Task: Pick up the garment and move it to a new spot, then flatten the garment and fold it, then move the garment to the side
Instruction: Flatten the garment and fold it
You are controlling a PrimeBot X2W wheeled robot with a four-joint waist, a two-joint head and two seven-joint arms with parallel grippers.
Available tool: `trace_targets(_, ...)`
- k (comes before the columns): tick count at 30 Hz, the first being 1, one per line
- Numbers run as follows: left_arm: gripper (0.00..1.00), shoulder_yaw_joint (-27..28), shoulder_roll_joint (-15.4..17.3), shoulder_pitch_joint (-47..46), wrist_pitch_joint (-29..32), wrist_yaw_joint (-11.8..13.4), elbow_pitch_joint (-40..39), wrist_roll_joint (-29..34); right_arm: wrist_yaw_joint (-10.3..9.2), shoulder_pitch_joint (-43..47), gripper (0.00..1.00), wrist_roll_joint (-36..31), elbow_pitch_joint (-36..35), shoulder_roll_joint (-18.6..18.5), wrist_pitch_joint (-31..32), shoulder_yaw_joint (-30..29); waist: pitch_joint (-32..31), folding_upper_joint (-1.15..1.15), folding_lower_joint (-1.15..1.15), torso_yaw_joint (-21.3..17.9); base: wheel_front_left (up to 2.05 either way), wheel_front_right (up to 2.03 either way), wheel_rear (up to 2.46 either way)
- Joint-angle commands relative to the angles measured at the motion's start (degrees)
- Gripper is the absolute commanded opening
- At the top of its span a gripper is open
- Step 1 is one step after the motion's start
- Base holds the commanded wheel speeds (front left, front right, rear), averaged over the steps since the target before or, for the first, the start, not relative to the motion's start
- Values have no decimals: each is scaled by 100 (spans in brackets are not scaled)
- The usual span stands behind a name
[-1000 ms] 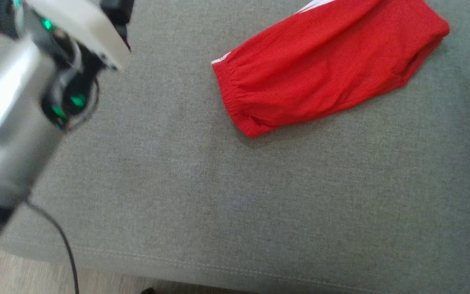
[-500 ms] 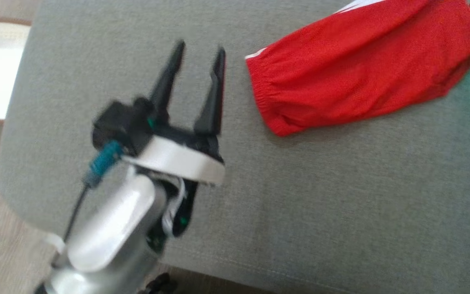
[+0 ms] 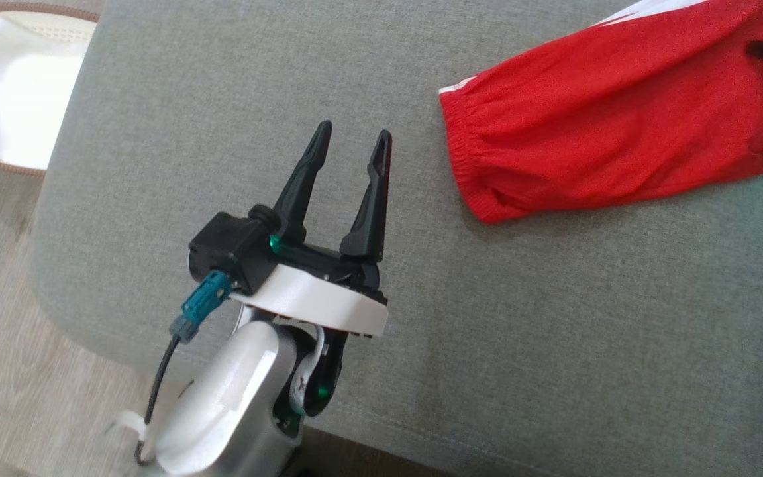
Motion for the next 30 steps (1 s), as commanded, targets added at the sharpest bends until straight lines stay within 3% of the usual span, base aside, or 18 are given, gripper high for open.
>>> trace_targets(1,100,272,4,5,-29,-69,-150,85,-4,358,100,26,-136,89,8,89,-18,0,0,-32,0,0,0)
trace_targets(2,100,309,-32,37,-29,-112,-132,116,-4,377,97,20,-179,96,-74,90,-25,0,0,-50,0,0,0)
trace_targets(3,100,336,-62,63,-29,-154,-107,147,-4,393,58,11,-207,94,-170,86,-32,0,0,-65,0,0,0)
trace_targets(5,100,398,-108,98,-29,-228,-57,209,-4,421,0,7,-226,90,-316,78,-52,0,0,-105,0,0,0)
trace_targets(13,100,669,-177,192,-29,-407,153,514,-4,379,0,23,-292,131,-1262,-101,-324,0,0,-499,0,0,0)
trace_targets(17,100,857,-163,302,-29,-447,226,690,-4,554,0,259,-319,150,-1385,-237,-564,0,0,-822,0,0,0)
trace_targets(24,100,1149,4,555,-29,-380,188,1131,-4,1017,0,594,-524,132,-1648,-426,-881,0,0,-1356,0,0,0)
trace_targets(30,100,1412,11,832,-29,-340,66,1441,-4,1476,0,712,-839,9,-2322,-577,-1067,0,0,-1675,0,0,0)
